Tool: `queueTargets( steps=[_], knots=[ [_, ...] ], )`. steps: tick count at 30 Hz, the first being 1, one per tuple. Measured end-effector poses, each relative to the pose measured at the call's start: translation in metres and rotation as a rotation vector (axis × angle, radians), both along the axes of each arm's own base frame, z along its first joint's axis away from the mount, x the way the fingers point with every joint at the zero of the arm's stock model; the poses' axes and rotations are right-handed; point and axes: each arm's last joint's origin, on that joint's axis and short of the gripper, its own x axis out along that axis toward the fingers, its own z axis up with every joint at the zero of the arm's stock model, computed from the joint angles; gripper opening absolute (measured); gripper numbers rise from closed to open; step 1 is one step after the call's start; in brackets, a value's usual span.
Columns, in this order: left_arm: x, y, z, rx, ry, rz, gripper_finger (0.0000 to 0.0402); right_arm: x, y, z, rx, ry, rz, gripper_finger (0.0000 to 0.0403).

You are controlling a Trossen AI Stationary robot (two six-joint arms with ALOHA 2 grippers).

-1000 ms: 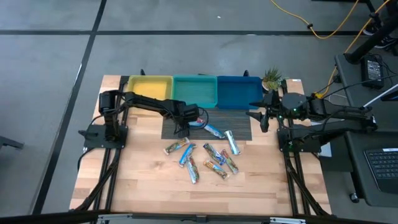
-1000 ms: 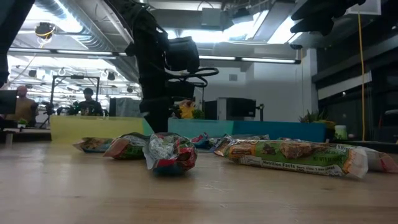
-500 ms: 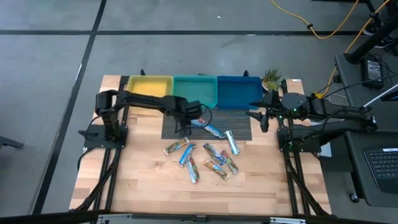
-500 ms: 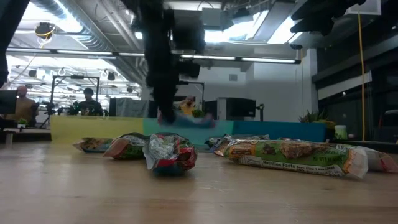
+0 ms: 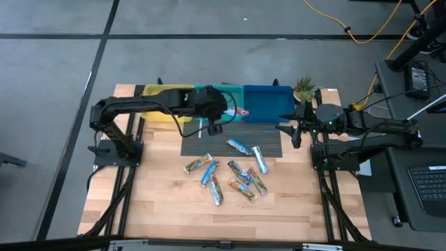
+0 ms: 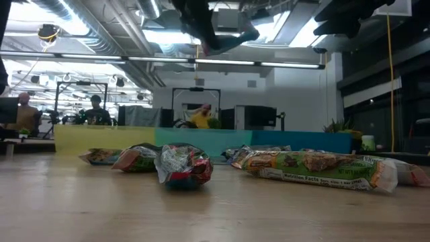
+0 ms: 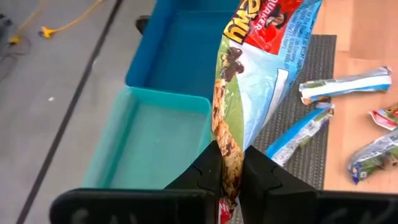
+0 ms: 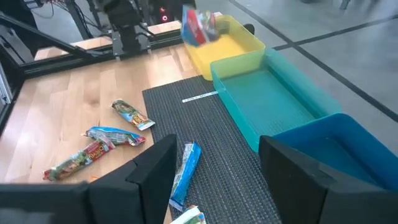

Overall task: Pick and place Granola Bars by type
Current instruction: Put the red granola bar into the yellow bin

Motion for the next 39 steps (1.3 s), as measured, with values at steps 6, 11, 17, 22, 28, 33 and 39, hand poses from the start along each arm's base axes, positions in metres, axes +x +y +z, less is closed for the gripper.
queueTargets(
  steps=[6,11,17,22,28,33,39],
  knots=[
    [-0.027,0.008,0.013,0.049,0.046,0.132,0.0025,0.0,0.0,0.0,-0.03,0.009,0.015,0.0229],
    [-0.074,0.02,0.035,0.082,0.106,0.237,0.0022,0.0,0.0,0.0,-0.03,0.009,0.014,0.0229],
    [-0.148,0.035,0.055,0.057,0.169,0.409,0.0023,0.0,0.0,0.0,-0.026,0.007,0.013,0.0229],
    [-0.183,0.041,0.062,0.032,0.099,0.519,0.0023,0.0,0.0,0.0,-0.028,0.008,0.013,0.0229],
    [-0.195,0.046,0.053,-0.012,0.085,0.601,0.0022,0.0,0.0,0.0,-0.03,0.008,0.014,0.0229],
    [-0.191,0.064,-0.002,-0.058,0.201,0.617,0.0022,0.0,0.0,0.0,-0.03,0.008,0.014,0.0229],
    [-0.185,0.081,-0.084,-0.163,0.18,0.612,0.0022,0.0,0.0,0.0,-0.03,0.008,0.015,0.0229]
  ],
)
